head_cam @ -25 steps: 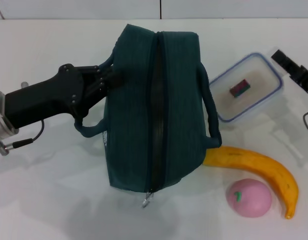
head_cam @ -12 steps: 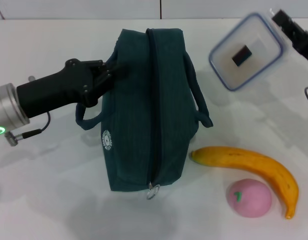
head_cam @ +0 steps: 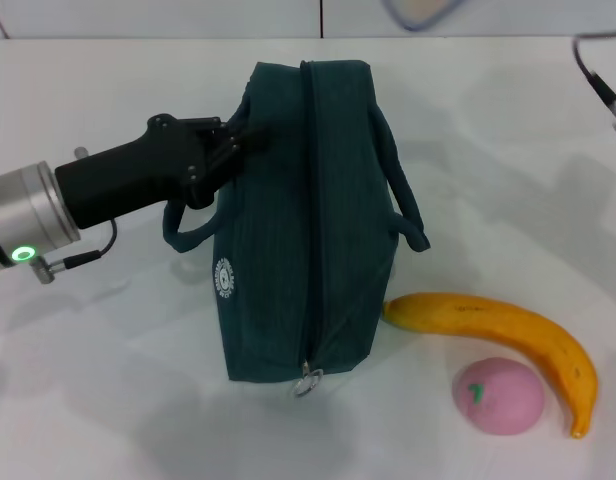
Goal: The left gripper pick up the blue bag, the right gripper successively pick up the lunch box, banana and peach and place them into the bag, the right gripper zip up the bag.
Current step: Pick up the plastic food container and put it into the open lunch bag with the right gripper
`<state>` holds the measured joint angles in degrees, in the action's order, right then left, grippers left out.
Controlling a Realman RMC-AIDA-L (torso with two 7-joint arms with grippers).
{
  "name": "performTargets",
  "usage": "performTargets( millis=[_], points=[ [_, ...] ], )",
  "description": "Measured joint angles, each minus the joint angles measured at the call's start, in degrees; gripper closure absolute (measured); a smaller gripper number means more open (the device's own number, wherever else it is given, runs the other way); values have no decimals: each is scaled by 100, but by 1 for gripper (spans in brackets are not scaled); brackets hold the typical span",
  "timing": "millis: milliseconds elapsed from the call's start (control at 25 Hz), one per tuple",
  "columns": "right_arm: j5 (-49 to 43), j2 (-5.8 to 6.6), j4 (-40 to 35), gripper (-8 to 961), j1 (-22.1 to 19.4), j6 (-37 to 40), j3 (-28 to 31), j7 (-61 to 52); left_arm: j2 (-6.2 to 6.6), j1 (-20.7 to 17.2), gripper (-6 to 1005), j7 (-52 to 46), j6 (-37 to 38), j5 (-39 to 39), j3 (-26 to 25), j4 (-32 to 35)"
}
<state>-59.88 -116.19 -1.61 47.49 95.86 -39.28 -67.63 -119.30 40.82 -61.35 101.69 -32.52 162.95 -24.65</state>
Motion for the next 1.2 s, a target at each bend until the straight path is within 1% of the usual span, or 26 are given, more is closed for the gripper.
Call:
performTargets(
  millis=[200, 360, 480, 640, 720, 920, 1040, 1120, 1200],
  points=[
    [-80, 0, 4, 859, 536, -23, -238, -189, -4, 47, 948, 107, -174, 14, 0, 177],
    [-81, 0, 115, 858, 793, -106, -520, -290, -2, 59, 948, 139, -183, 18, 0, 198],
    [-81, 0, 240, 855, 841, -159, -620, -288, -3, 58, 948, 158, -185, 18, 0, 198],
    [-96, -1, 300, 850, 704, -244, -835, -293, -4, 51, 948, 177, -186, 18, 0, 194],
    [-138, 0, 290, 847, 537, -294, -1000, -362, -3, 48, 948, 177, -186, 19, 0, 181],
    [-262, 0, 69, 840, -16, -307, -1179, -585, 10, 15, 948, 181, -185, 17, 0, 155],
    [-358, 0, -230, 836, -410, -229, -1265, -817, 20, -4, 948, 185, -185, 15, 0, 148],
    [-407, 1, -426, 833, -567, -214, -1497, -939, 26, -6, 949, 186, -185, 17, 0, 146],
    [-419, 3, -506, 830, -616, -266, -1802, -1006, 29, -6, 949, 186, -185, 17, 0, 145]
  ],
)
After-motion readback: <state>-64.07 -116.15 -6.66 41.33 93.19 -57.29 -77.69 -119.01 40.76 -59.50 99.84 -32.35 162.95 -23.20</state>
